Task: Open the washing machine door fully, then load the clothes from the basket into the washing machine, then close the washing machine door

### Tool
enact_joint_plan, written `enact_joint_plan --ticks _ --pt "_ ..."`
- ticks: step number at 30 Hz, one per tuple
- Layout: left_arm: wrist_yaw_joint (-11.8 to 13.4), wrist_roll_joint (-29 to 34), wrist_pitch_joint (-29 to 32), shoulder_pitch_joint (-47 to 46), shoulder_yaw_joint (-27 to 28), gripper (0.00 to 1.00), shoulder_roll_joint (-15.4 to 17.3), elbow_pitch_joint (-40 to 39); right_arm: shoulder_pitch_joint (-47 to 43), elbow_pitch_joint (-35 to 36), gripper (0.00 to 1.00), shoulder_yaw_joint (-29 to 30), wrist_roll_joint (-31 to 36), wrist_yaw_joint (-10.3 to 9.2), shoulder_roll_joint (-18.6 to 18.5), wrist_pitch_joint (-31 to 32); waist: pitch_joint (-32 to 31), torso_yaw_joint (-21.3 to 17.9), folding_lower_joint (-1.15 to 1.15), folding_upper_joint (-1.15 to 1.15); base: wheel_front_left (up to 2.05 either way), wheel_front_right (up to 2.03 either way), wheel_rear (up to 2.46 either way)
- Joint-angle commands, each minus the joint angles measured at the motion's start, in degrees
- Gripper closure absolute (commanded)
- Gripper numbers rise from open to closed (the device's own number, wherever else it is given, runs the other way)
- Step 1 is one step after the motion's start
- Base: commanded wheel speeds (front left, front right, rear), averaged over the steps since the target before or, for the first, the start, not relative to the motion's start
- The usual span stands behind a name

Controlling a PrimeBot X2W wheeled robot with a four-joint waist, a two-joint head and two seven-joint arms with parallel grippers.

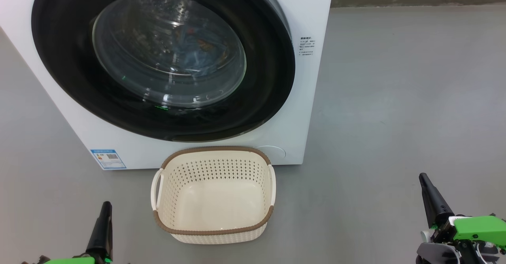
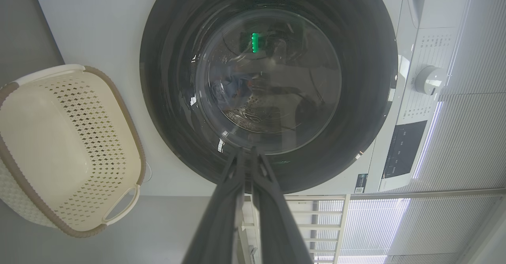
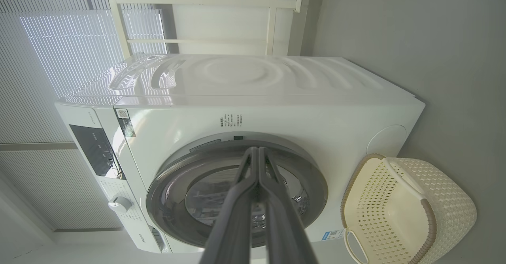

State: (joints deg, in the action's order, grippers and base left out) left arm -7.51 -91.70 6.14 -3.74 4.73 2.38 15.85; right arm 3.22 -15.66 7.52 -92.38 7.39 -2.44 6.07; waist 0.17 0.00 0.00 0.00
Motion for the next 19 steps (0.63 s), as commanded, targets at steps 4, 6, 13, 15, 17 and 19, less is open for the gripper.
enact_joint_plan --ticks 4,6,13,15,17,19 --pt "0.0 -0.5 0.4 -2.5 1.8 1.00 0.5 -1.8 3.0 1.6 1.00 -1.1 0.1 0.10 -0.6 0.3 0.0 0.0 0.00 0.00 0.00 0.00 0.00" --pt "0.0 -0.5 0.4 -2.5 1.8 1.00 0.5 -1.8 3.0 1.6 1.00 -1.1 0.1 0.10 -0.6 0.3 0.0 0.0 0.00 0.00 0.00 0.00 0.00" --pt "0.0 -0.5 0.4 -2.5 1.8 1.00 0.5 -1.8 3.0 1.6 1.00 -1.1 0.1 0.10 -0.5 0.3 0.0 0.0 0.00 0.00 0.00 0.00 0.00" --pt "0.0 -0.5 0.3 -2.5 1.8 1.00 0.5 -1.8 3.0 1.6 1.00 -1.1 0.1 0.10 -0.5 0.3 0.0 0.0 0.00 0.00 0.00 0.00 0.00" --pt "0.0 -0.5 0.3 -2.5 1.8 1.00 0.5 -1.8 3.0 1.6 1.00 -1.1 0.1 0.10 -0.5 0.4 0.0 0.0 0.00 0.00 0.00 0.00 0.00" --pt "0.0 -0.5 0.3 -2.5 1.8 1.00 0.5 -1.8 3.0 1.6 1.00 -1.1 0.2 0.10 -0.5 0.4 0.0 0.0 0.00 0.00 0.00 0.00 0.00"
